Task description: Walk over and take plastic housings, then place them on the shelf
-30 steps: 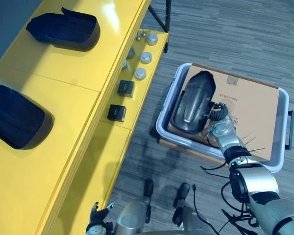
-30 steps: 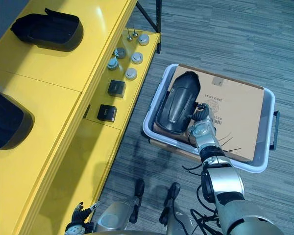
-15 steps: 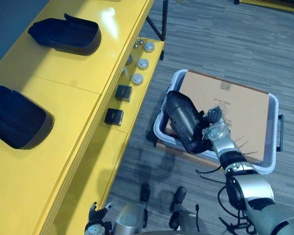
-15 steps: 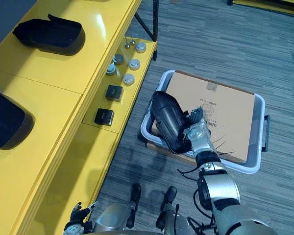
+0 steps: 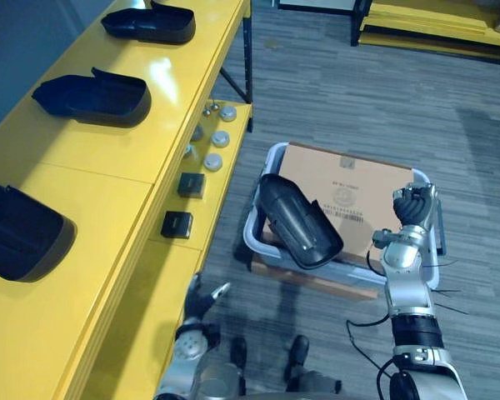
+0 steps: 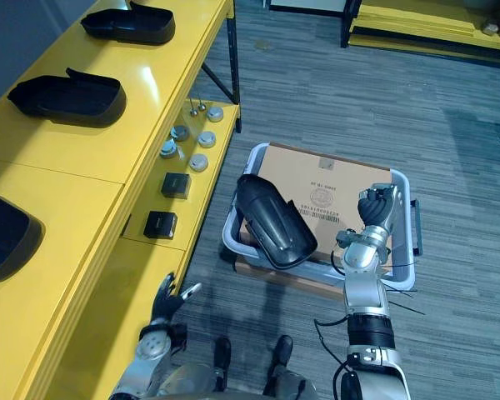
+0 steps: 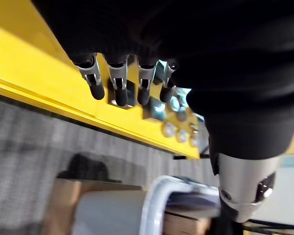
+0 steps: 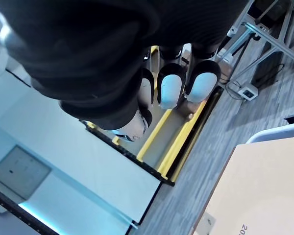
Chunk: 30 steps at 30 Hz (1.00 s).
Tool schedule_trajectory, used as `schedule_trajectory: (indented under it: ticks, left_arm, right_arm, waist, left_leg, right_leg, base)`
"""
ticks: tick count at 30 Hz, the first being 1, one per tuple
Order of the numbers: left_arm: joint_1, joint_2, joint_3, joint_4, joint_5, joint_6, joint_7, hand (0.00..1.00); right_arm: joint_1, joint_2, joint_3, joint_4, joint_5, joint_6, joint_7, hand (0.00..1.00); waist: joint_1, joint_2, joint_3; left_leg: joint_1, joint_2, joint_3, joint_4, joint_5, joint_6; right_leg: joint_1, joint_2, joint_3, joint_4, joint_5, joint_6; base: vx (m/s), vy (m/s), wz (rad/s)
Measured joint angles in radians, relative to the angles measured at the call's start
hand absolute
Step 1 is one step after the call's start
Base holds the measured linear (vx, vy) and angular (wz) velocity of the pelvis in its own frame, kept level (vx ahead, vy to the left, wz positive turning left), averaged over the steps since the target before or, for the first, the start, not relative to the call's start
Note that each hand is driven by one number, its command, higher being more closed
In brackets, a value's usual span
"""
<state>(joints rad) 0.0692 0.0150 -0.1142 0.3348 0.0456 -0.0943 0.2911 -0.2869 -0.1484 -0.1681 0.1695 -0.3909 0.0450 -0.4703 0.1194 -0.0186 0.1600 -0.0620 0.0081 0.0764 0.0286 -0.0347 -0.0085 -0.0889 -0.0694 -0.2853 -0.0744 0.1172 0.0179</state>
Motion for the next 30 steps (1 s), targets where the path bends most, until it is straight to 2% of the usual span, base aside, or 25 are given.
schedule_trajectory:
  ticks: [8, 18, 24, 30]
  left_arm:
    - [0.045, 0.012, 0.022, 0.001, 0.006, 0.005, 0.001, 0.0]
    - [0.089, 0.025, 0.077, 0.188, 0.006, 0.033, -0.004, 0.0]
    - [0.088, 0.032, 0.1, 0.266, 0.008, 0.041, -0.004, 0.0]
    - [0.089, 0.033, 0.125, 0.363, 0.008, 0.041, -0.002, 0.0]
  right_arm:
    - [0.012, 0.001, 0.07, 0.0, 0.027, -0.001, 0.079, 0.0]
    - [0.022, -0.019, 0.108, 0.023, 0.022, -0.001, 0.083, 0.0]
    - [0.008, -0.04, 0.108, 0.186, -0.012, 0.003, 0.081, 0.0]
    - [-0.113, -0.07, 0.108, 0.416, -0.012, 0.008, 0.081, 0.0]
  waist:
    - [0.004, -0.008, -0.027]
    - [0.008, -0.023, -0.038]
    - [0.027, -0.024, -0.039]
    - [0.034, -0.024, -0.039]
  left_leg:
    - [0.0, 0.006, 0.008, 0.005, 0.0, 0.0]
    - [-0.016, 0.012, -0.018, 0.003, -0.001, -0.002]
    - [-0.026, 0.009, -0.04, -0.015, 0.003, -0.005]
    - [-0.055, 0.001, -0.052, -0.023, 0.014, -0.021]
  right_leg:
    - [0.002, 0.007, 0.008, -0.006, 0.008, -0.011]
    - [0.006, 0.015, -0.021, -0.026, 0.008, -0.012]
    - [-0.001, 0.012, -0.048, -0.025, 0.006, -0.01]
    - [-0.025, 0.005, -0.071, -0.025, 0.004, -0.007]
  base:
    - [-0.01, 0.009, -0.02]
    - [0.0, 0.02, 0.08]
    - [0.04, 0.032, 0.1]
    - [0.06, 0.038, 0.1]
